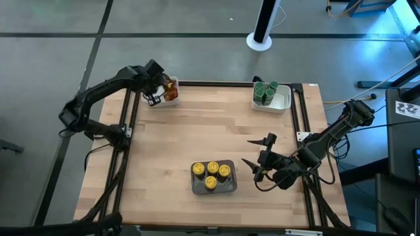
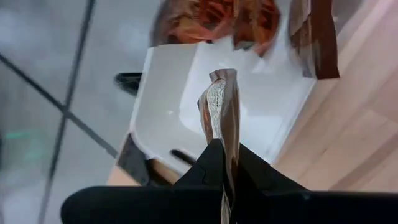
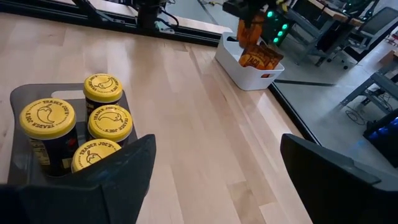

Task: Sort spices by type
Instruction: Put the orange seasoning bag into the left white bin, then return to Home Position

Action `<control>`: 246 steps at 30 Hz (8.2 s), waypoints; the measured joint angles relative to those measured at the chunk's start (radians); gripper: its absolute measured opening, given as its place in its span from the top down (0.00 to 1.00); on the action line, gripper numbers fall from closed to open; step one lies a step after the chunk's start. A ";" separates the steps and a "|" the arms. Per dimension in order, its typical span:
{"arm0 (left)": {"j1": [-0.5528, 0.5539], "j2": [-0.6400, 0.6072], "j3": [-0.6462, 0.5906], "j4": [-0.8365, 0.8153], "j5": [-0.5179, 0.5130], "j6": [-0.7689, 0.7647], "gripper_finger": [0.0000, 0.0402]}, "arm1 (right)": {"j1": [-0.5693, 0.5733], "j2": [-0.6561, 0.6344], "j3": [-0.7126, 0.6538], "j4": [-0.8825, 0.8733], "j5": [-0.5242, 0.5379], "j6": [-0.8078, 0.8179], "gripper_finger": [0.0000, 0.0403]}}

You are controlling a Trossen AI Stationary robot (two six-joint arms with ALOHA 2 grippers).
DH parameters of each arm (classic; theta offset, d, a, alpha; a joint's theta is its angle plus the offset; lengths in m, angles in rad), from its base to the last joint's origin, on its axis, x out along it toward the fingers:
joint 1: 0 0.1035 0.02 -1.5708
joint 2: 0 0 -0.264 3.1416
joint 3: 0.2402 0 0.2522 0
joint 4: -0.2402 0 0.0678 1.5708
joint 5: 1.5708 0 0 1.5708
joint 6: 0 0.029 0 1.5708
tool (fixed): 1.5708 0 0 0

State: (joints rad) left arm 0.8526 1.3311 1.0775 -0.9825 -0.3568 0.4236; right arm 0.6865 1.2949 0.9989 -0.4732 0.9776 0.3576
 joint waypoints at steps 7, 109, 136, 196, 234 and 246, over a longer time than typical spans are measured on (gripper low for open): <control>0.057 0.115 0.000 0.061 0.044 0.033 1.00 | 0.000 0.000 0.000 0.000 0.001 0.000 0.15; -0.335 -1.074 -1.023 1.044 0.553 -0.453 0.99 | -0.888 -1.231 -0.832 0.290 -0.949 -0.279 0.99; -0.359 -1.130 -1.068 1.023 0.519 -0.463 0.99 | -0.896 -1.284 -0.974 0.460 -0.972 -0.233 0.97; -0.613 -1.322 -1.068 0.991 0.354 -0.443 1.00 | -0.896 -1.284 -0.977 0.475 -0.970 -0.232 0.97; -0.613 -1.322 -1.068 0.991 0.354 -0.443 1.00 | -0.896 -1.283 -0.977 0.475 -0.970 -0.232 0.97; -0.613 -1.322 -1.068 0.991 0.354 -0.443 1.00 | -0.896 -1.283 -0.977 0.475 -0.970 -0.233 0.97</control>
State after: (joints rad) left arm 0.2398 0.0090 0.0093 0.0086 -0.0027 -0.0190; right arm -0.2097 0.0115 0.0219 0.0018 0.0073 0.1249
